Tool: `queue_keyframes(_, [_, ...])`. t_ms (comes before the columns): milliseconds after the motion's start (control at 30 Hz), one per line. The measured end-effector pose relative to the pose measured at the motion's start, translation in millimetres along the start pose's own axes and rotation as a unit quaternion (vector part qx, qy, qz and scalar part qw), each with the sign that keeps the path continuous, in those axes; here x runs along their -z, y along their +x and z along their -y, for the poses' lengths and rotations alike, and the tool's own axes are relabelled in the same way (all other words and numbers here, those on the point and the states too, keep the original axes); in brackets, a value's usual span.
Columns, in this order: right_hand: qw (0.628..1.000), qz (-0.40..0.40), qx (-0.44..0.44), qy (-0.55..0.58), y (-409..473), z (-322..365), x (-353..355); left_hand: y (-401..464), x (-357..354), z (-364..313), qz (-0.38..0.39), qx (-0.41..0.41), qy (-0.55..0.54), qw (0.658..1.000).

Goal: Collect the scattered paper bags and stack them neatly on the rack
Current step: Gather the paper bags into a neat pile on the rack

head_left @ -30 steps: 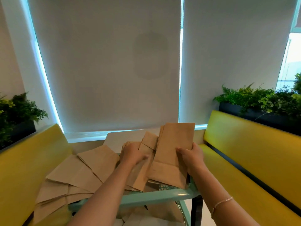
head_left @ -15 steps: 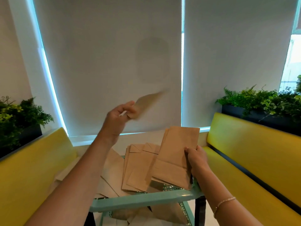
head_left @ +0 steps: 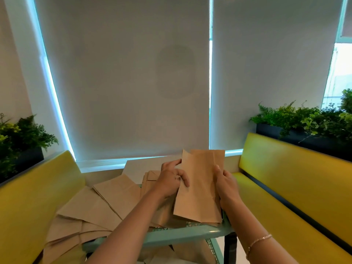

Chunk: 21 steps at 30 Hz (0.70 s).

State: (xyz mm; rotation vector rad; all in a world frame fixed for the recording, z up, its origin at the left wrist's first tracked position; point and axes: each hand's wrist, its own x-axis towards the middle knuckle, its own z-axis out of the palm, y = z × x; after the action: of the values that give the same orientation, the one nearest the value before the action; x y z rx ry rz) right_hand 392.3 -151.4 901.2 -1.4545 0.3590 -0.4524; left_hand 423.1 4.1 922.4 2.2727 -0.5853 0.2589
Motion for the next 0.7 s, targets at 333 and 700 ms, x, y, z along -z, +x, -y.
queue_keyframes(333, [0.996,0.065,0.033,-0.06,-7,0,1,2,-14,11,-0.024,0.041,-0.024,0.999])
queue_keyframes(700, [0.996,0.03,0.017,-0.082,2,-5,0,1,-13,38,-0.001,0.244,0.179,0.953])
